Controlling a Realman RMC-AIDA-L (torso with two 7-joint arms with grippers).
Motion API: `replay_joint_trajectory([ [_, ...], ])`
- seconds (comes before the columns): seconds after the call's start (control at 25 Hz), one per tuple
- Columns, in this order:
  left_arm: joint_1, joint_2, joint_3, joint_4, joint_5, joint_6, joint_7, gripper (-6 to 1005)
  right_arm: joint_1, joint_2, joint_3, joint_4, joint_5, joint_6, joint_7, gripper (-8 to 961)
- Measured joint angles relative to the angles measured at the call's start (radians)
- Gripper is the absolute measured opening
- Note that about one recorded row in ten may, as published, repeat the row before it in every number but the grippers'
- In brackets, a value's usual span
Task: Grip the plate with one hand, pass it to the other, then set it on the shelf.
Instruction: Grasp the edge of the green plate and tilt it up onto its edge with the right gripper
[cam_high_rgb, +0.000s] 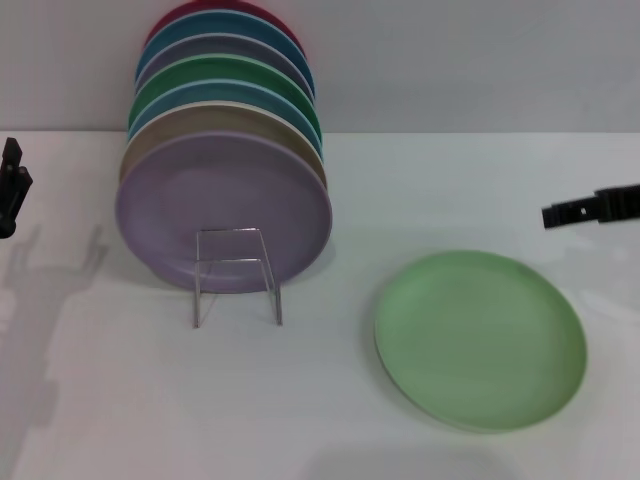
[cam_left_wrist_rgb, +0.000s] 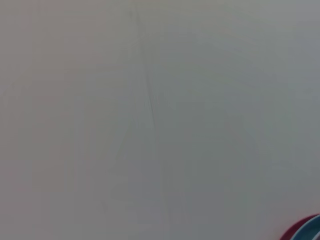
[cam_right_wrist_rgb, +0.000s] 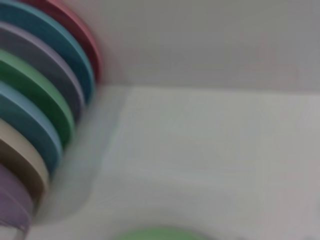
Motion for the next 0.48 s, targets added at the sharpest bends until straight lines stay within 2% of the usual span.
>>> replay_joint_trajectory([
  [0.48,0.0,0.0,0.0,0.0,-0.011,-0.02,0.0,796,0.011,0.017,-0.004,-0.159,-0.096,0.019,-0.012,832],
])
